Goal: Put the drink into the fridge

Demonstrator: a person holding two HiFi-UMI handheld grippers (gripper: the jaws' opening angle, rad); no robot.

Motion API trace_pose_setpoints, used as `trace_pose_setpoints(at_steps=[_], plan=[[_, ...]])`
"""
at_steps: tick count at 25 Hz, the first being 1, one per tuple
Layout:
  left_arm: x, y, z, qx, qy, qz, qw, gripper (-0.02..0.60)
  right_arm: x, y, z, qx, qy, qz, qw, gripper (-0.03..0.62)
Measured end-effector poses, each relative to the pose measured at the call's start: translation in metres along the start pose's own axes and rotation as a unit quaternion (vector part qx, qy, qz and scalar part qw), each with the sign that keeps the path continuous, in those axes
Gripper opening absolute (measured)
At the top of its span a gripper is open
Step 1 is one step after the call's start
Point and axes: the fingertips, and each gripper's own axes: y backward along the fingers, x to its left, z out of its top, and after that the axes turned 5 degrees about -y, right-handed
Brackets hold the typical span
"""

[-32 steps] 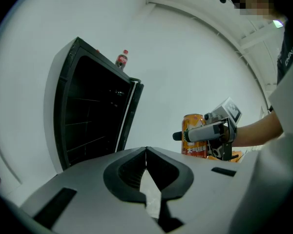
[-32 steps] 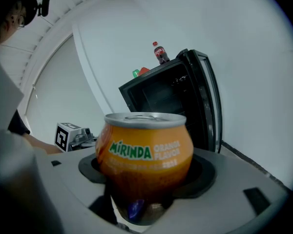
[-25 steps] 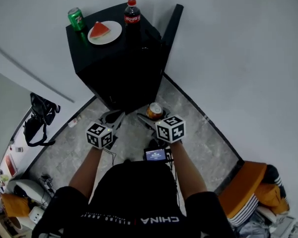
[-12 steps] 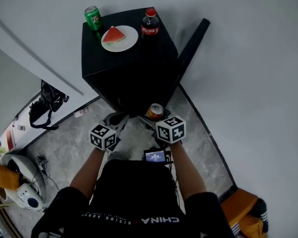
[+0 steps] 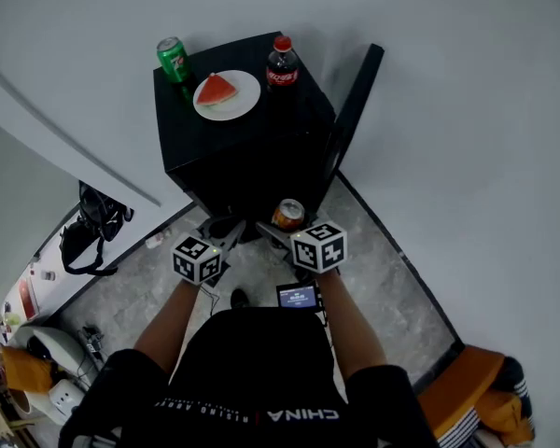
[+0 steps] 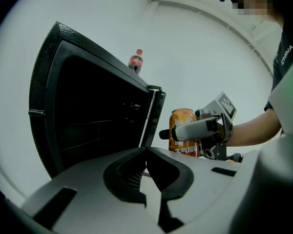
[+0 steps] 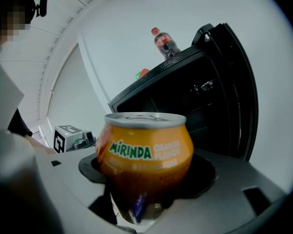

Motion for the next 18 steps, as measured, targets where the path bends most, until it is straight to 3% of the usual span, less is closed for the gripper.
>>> trace_pose_setpoints(at_steps=[7, 18], plan=[[0.000, -0.002, -0.005, -0.008, 0.005, -0.012, 0.9999, 0.012, -0.004, 0.003, -0.009, 0.008, -0.008, -0.021, 1.000, 0.344], [-0.004, -0.009, -0.007, -0.009, 0.008, -0.012, 0.9999, 0.012, -0.008, 0.004, -0.009, 0.020, -0.003, -0.014, 1.000, 0.344]])
